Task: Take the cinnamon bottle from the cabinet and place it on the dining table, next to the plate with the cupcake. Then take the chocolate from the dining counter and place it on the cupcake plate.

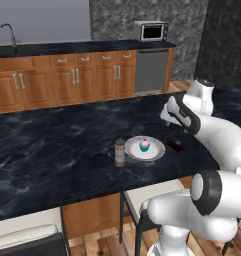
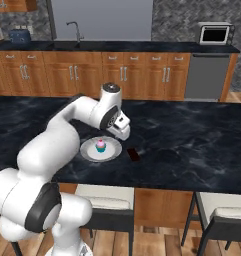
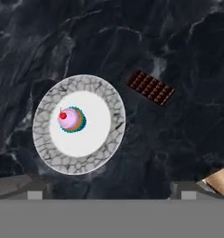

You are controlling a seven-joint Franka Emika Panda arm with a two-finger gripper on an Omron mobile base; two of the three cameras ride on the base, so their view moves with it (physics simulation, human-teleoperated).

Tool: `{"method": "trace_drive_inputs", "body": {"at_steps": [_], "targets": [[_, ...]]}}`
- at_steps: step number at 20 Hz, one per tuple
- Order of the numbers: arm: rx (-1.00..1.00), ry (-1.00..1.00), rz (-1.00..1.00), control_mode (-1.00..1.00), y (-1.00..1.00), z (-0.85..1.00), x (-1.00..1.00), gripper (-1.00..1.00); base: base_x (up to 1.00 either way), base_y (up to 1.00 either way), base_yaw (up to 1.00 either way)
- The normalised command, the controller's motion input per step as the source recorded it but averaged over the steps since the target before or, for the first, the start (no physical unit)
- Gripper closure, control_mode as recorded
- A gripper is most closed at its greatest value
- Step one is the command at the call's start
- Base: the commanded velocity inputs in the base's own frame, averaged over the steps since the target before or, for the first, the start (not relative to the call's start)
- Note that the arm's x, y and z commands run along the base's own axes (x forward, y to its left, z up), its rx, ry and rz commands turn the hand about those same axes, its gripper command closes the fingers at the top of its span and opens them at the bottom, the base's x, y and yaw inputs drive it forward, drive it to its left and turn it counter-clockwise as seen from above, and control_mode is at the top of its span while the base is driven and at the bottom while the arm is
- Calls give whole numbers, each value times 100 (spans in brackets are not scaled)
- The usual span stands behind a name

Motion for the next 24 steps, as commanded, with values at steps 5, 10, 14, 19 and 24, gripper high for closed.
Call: {"method": "trace_drive_inputs", "body": {"at_steps": [5,10,14,19,24], "targets": [[-10,33,51,-100,-57,-91,52,-100,0,0,0],[-4,16,44,-100,-78,-83,35,-100,0,0,0],[-2,0,38,-100,-37,-72,51,-100,0,0,0],[-1,0,27,-100,0,-69,45,-100,0,0,0],[-5,-1,19,-100,3,-44,16,-100,0,0,0]]}}
